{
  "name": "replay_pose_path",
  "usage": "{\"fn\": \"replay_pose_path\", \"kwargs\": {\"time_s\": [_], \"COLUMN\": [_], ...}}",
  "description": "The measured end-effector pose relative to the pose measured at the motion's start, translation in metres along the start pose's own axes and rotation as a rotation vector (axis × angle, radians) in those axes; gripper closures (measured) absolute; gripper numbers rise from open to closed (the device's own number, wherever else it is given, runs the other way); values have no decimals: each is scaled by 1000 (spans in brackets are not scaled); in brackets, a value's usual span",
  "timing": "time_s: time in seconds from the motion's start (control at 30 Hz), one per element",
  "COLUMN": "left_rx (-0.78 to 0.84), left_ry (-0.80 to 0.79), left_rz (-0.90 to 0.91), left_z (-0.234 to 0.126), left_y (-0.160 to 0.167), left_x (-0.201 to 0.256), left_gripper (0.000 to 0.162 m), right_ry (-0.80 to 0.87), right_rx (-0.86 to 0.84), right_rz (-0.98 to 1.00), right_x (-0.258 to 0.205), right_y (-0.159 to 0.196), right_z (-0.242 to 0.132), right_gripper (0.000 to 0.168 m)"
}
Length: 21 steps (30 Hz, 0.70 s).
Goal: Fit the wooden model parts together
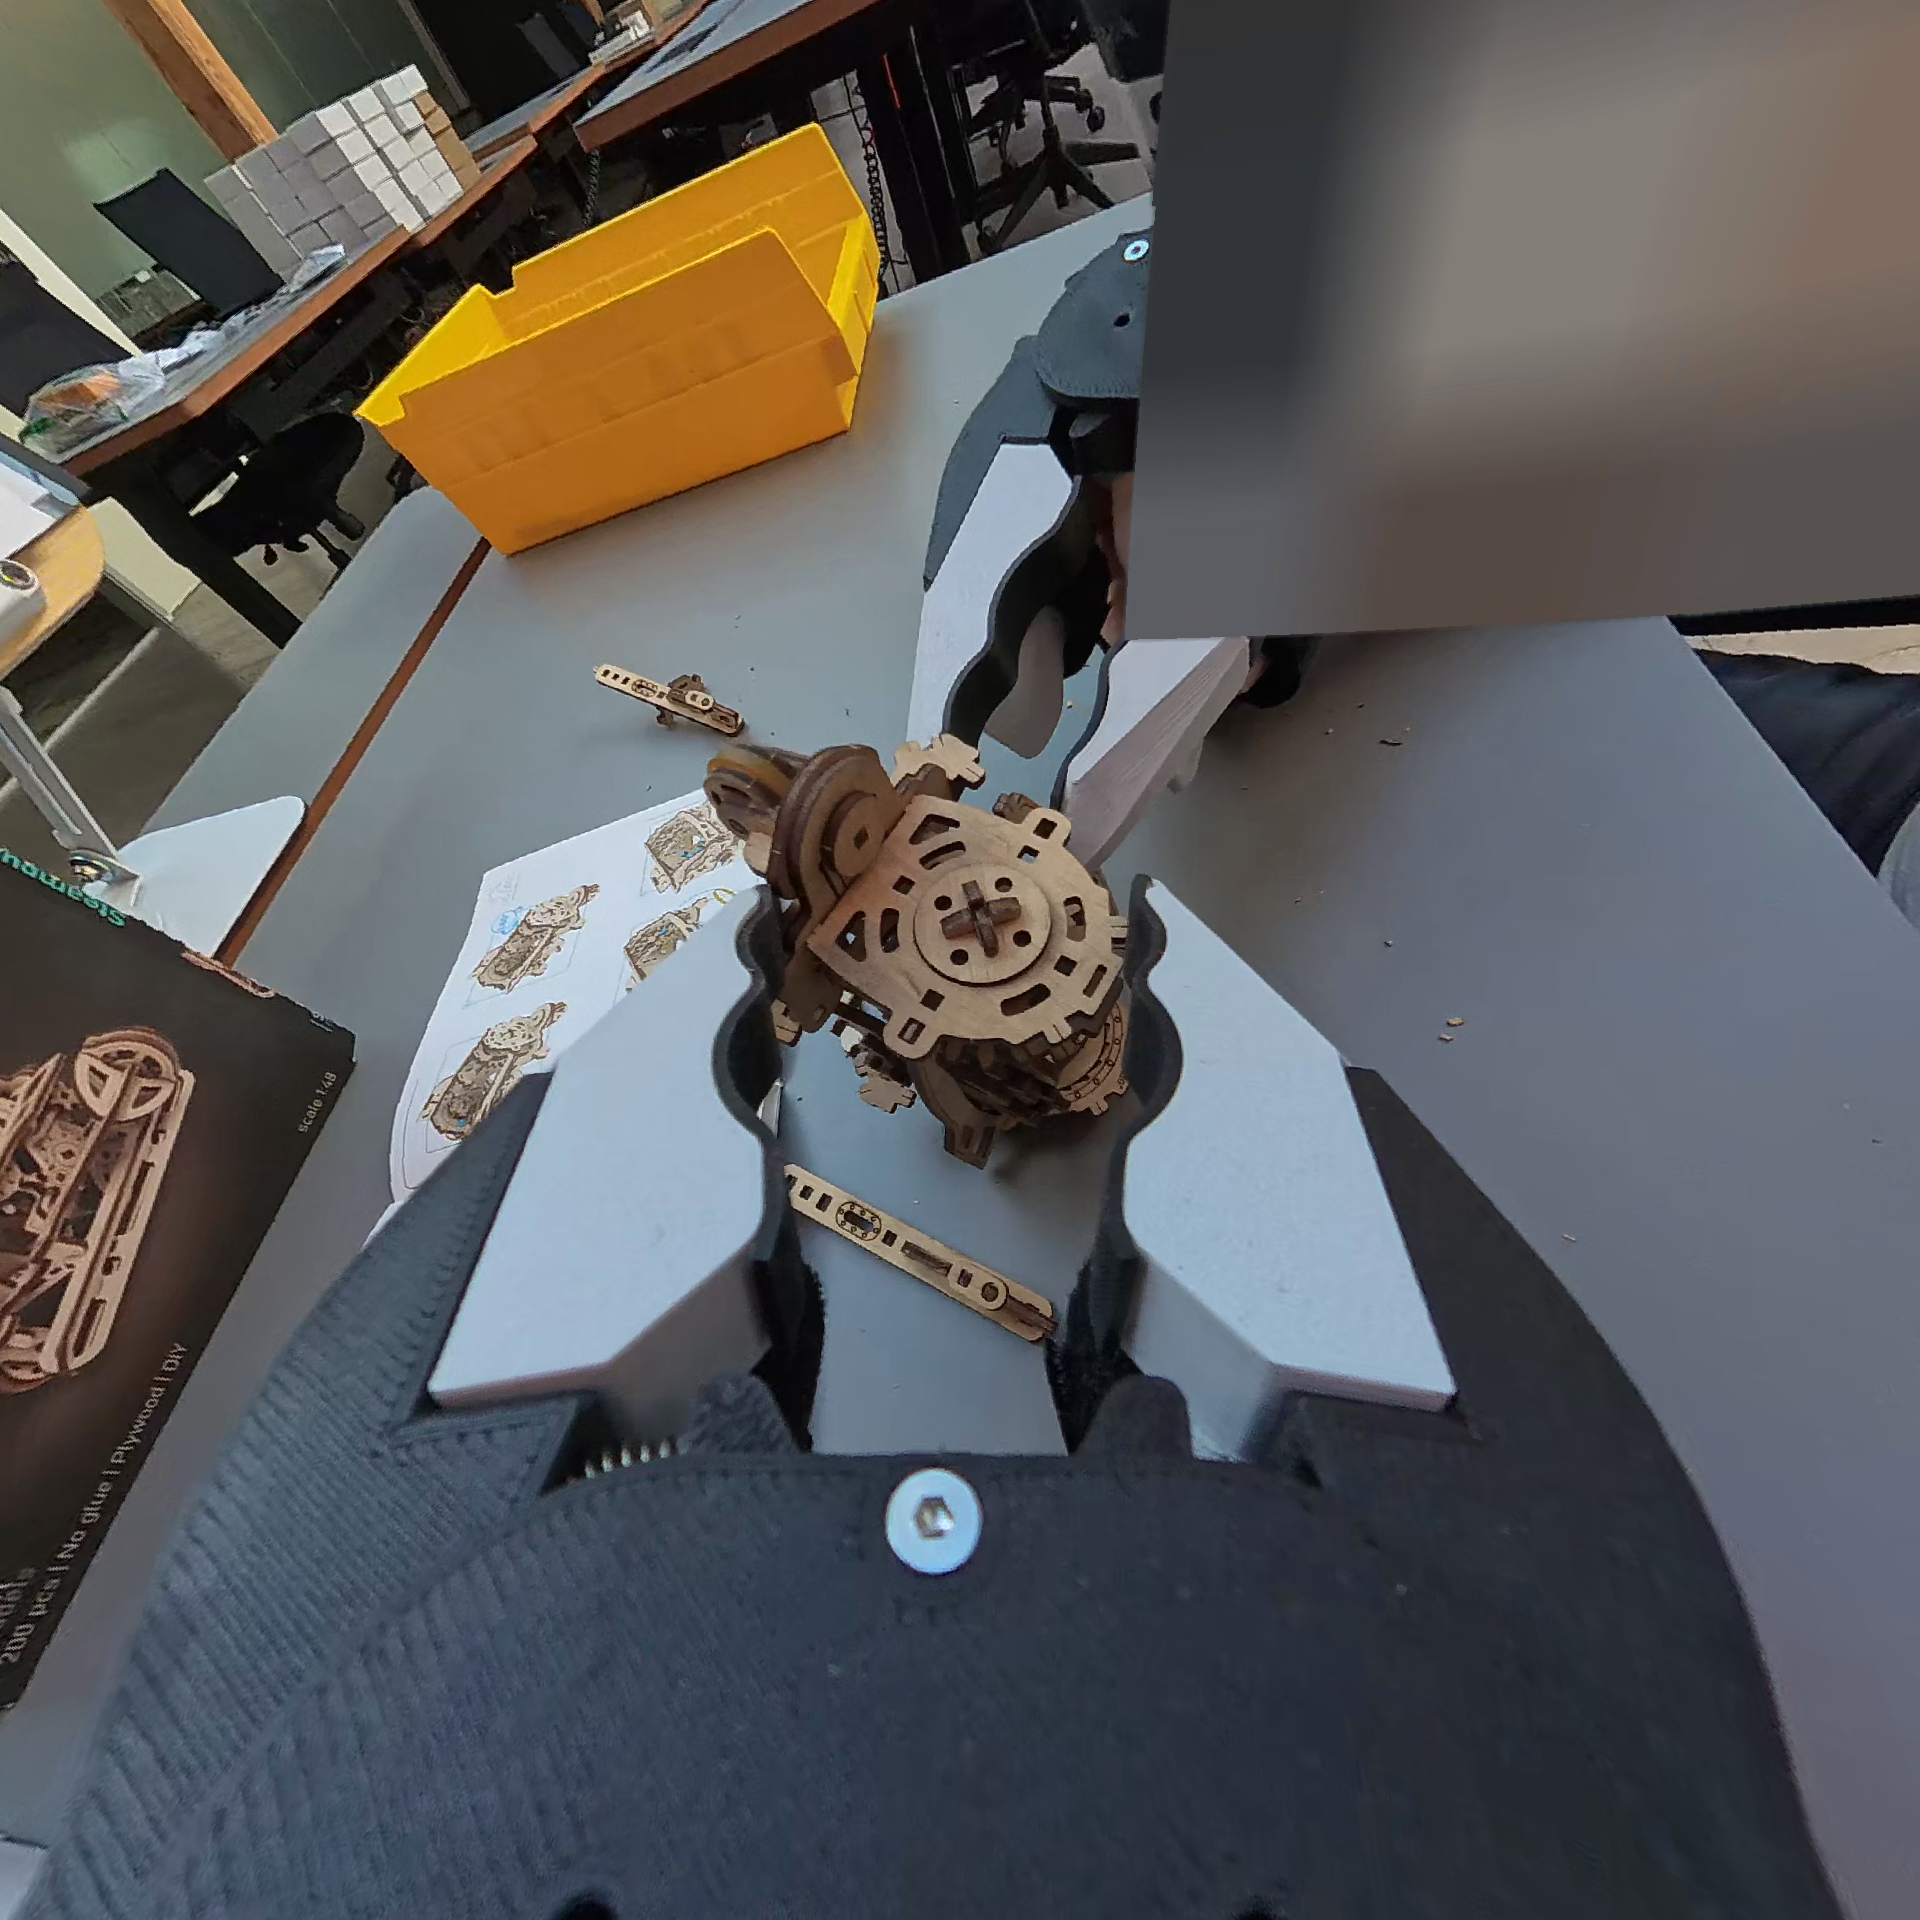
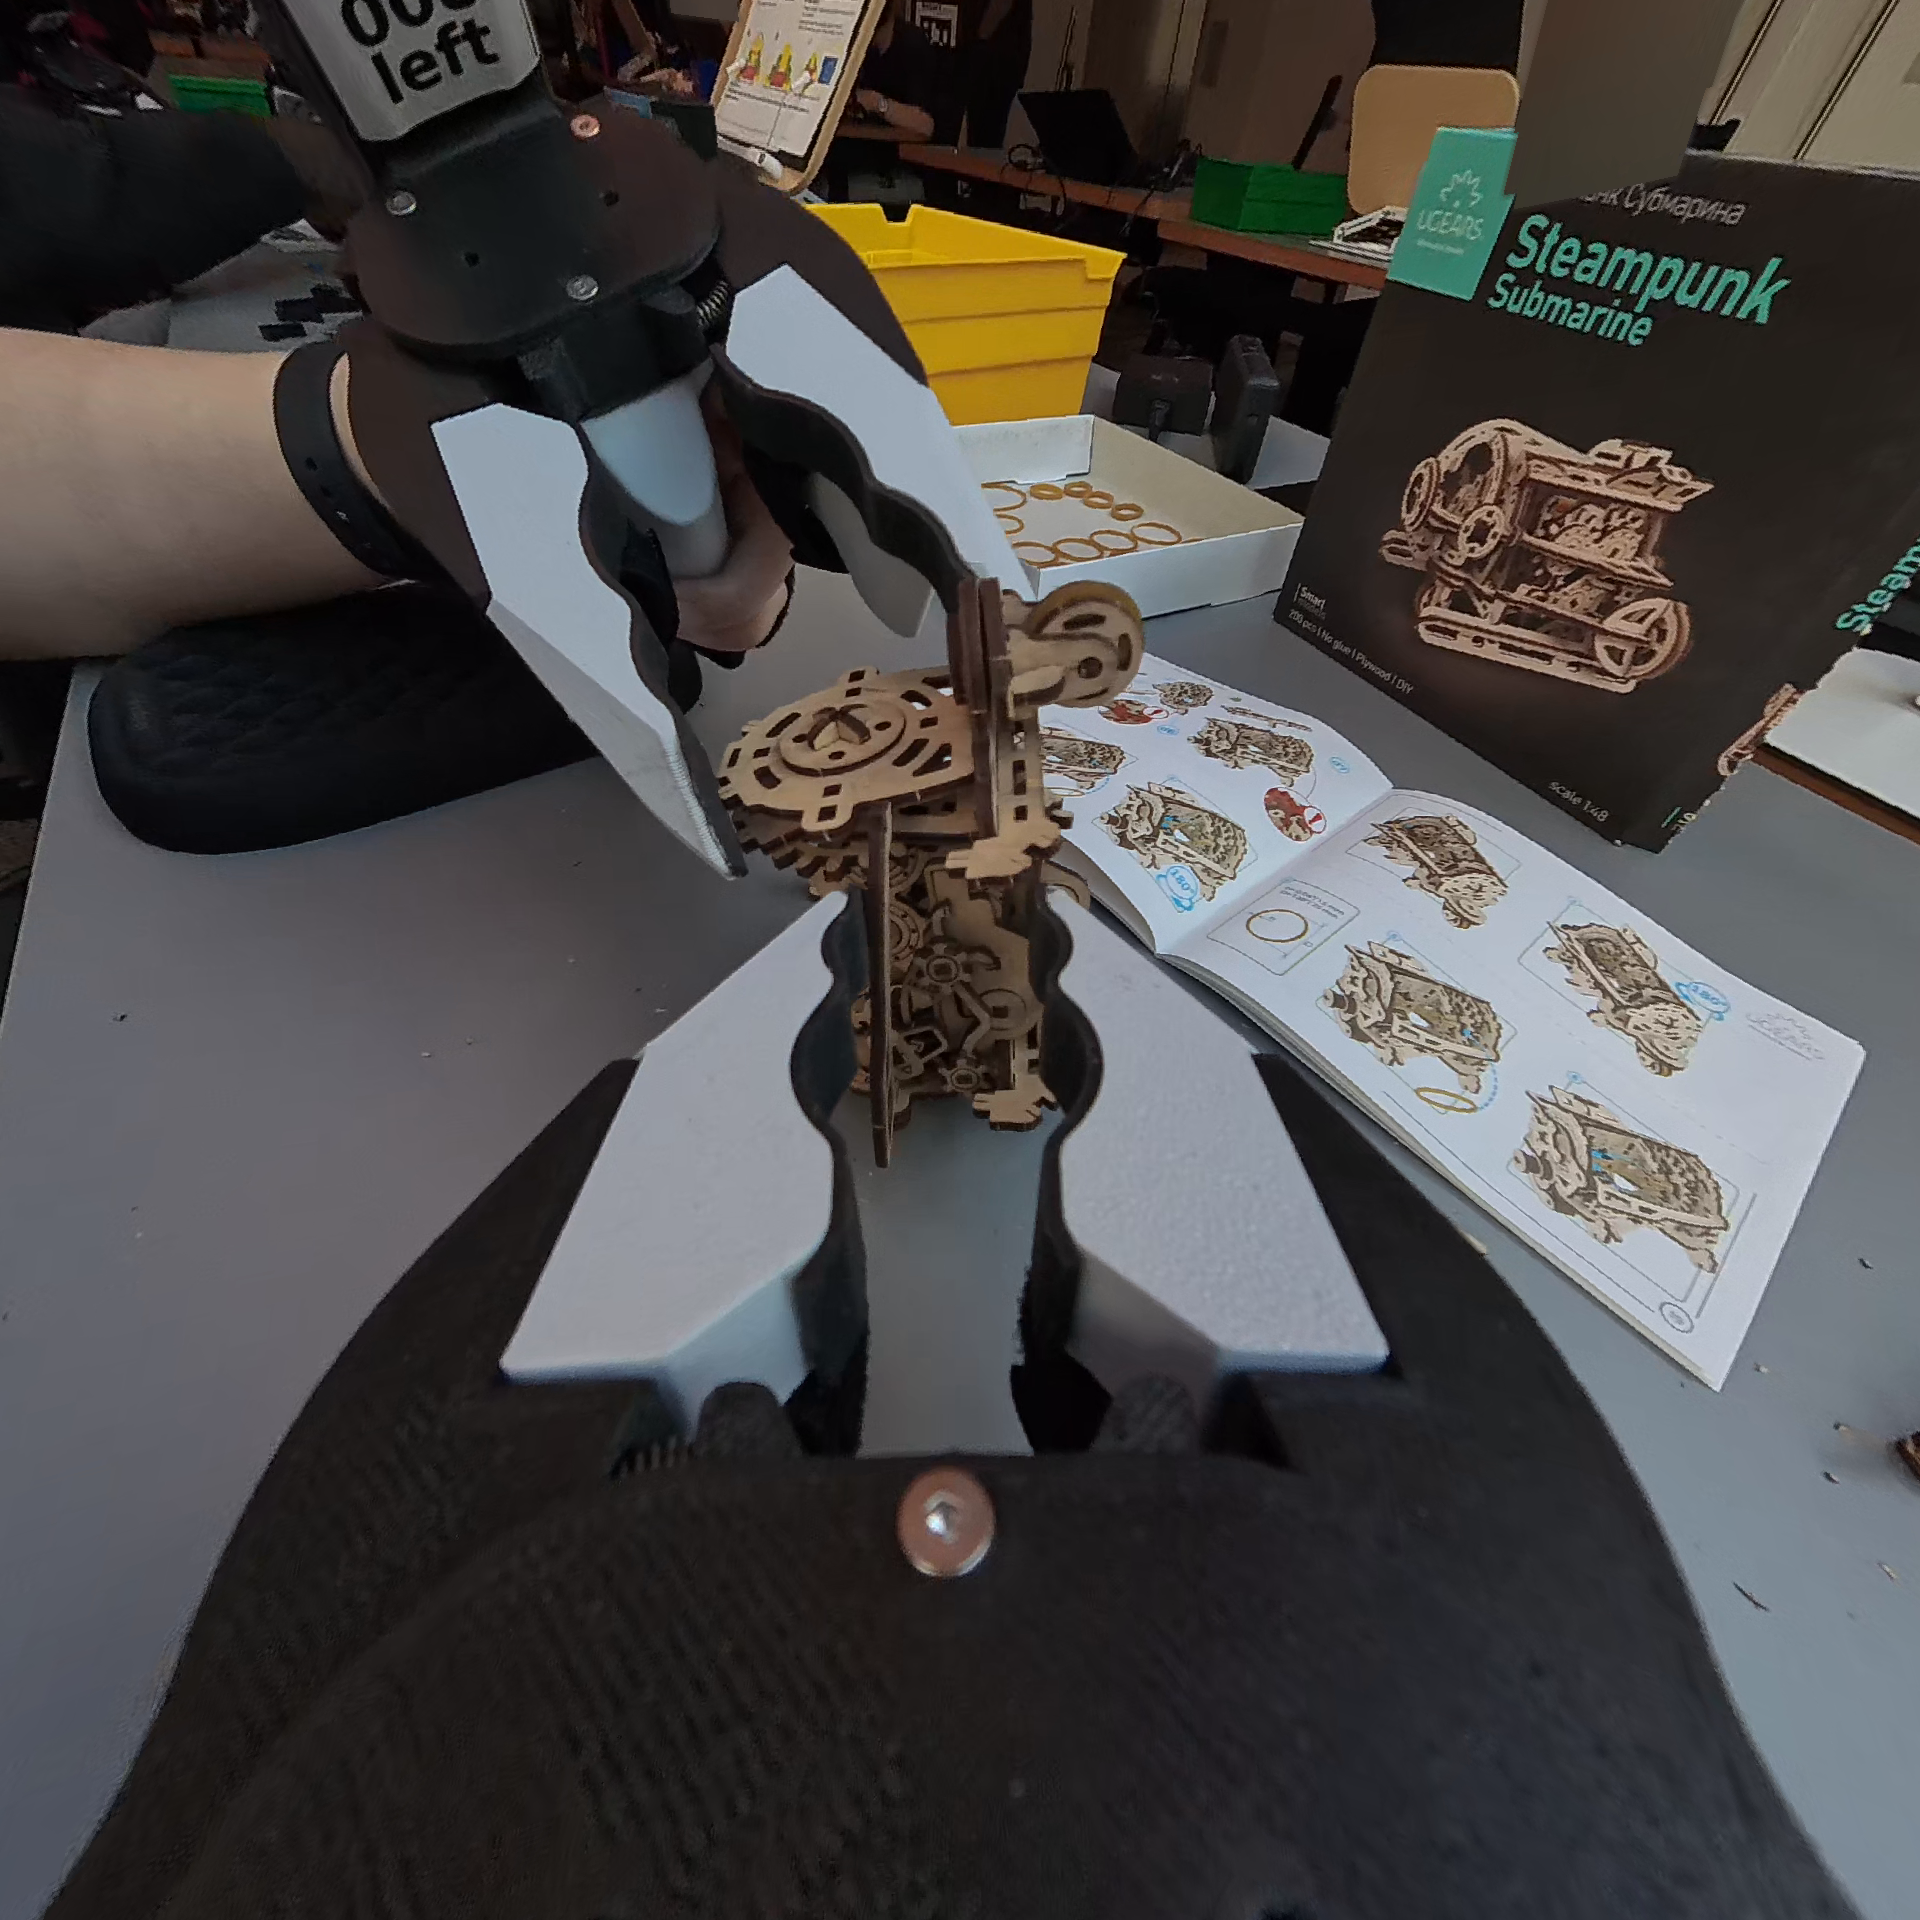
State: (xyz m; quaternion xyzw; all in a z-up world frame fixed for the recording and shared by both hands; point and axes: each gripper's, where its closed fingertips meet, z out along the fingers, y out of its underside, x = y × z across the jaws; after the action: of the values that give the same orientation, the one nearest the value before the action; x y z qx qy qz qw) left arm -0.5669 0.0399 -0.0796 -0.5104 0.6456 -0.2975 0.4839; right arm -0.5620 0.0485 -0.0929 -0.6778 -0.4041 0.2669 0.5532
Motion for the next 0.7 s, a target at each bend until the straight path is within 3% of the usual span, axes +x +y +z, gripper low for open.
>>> {"fn": "replay_pose_path", "kwargs": {"time_s": [0.7], "left_rx": [-21], "left_ry": [30], "left_rz": [19], "left_z": [1], "left_y": [-1], "left_x": [1], "left_gripper": [97], "right_ry": [37], "right_rx": [-3], "right_rz": [-39], "right_x": [-2], "right_y": [2], "right_z": [-3], "right_gripper": [149]}}
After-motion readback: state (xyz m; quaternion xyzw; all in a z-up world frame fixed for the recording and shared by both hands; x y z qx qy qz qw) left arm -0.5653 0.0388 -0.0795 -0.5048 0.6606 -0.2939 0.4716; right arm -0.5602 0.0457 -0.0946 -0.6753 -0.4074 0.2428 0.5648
